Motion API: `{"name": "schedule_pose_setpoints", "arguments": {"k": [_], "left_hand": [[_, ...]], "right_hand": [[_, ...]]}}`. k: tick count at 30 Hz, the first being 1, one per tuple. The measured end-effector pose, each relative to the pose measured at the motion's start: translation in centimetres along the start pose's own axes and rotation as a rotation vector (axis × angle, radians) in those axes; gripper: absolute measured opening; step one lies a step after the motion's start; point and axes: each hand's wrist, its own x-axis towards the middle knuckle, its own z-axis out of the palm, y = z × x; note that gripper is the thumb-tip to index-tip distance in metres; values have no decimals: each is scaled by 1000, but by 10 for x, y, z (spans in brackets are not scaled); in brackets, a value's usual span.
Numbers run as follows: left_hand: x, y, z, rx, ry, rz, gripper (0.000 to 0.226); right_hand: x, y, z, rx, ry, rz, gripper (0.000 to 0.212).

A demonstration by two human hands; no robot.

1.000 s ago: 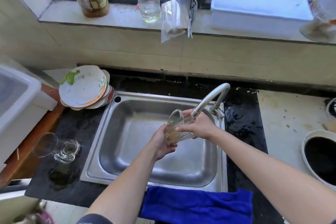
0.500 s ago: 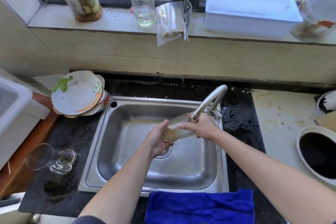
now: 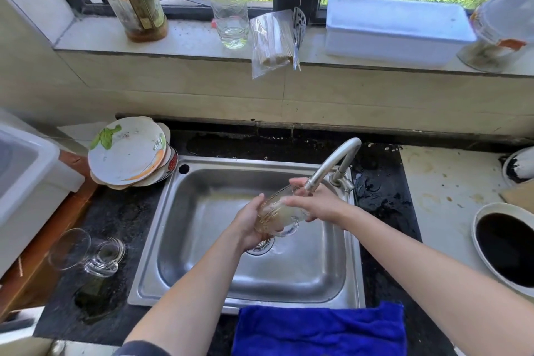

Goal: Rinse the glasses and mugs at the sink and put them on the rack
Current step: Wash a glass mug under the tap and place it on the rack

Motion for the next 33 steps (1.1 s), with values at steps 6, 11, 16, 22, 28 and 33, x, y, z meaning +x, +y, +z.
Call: {"name": "schedule_pose_setpoints", "arguments": {"k": [6,11,16,22,28,33], "left_hand": [[-6,1,4,7,-21,-9,37],[-9,-3,6,99,-55,-51,38],[-12,-3,5,90,-50,-80,43],[-13,-3,9,158,-5,35,31],[-15,-1,11,309,-26,-140,43],[-11,4,14,198,1,-89,33]], "right_hand": [[1,-2,-3,12,81,43,37],[-1,0,-6,65,12,13,49],[4,5,-3,48,60,-5,38],[5,9,3,152,20,115,38],[12,12,8,191,186,70,23],[18,16,7,281,97,89,18]]}}
